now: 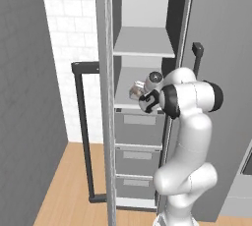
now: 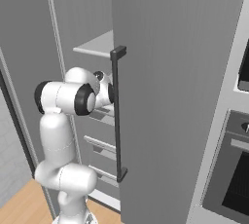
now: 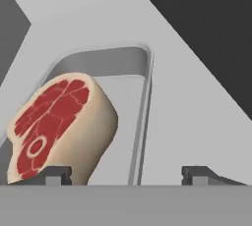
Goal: Take the meat container that has the steak and place it on the second highest rack of the freezer. Then take the vegetable container that has the corn and tomato and place it on the highest rack of the freezer.
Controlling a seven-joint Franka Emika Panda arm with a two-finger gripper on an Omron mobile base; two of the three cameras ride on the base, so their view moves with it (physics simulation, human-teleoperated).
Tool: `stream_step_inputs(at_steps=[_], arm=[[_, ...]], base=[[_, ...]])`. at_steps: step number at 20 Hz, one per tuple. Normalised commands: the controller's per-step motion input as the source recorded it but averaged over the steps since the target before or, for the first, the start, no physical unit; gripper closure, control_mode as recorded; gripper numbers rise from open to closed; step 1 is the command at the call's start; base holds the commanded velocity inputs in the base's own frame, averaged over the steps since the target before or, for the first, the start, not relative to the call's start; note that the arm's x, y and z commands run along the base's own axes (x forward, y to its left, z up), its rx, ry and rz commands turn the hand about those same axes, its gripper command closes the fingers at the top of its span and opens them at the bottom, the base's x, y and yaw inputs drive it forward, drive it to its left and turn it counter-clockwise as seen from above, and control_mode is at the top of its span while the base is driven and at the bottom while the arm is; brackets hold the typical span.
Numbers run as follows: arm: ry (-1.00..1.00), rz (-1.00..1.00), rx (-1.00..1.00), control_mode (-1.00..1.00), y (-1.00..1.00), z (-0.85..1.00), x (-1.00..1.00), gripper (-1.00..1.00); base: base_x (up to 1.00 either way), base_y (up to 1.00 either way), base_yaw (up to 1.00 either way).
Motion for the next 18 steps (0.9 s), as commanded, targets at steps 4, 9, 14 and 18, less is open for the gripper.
stream_step_inputs(at_steps=[4, 9, 14, 18], arm=[[-0.11, 0.0, 0.01, -1.0, 0.0, 0.31, -0.03, -1.0], [-0.07, 0.0, 0.0, -1.0, 0.0, 0.26, -0.37, -1.0], [-0.04, 0.02, 0.0, -1.0, 0.0, 0.22, -0.74, -1.0], [-0.01, 0.05, 0.0, -1.0, 0.0, 0.55, -0.69, -1.0]], base=[[0.0, 0.0, 0.0], [0.0, 0.0, 0.0], [0.0, 0.0, 0.0], [0.0, 0.0, 0.0]])
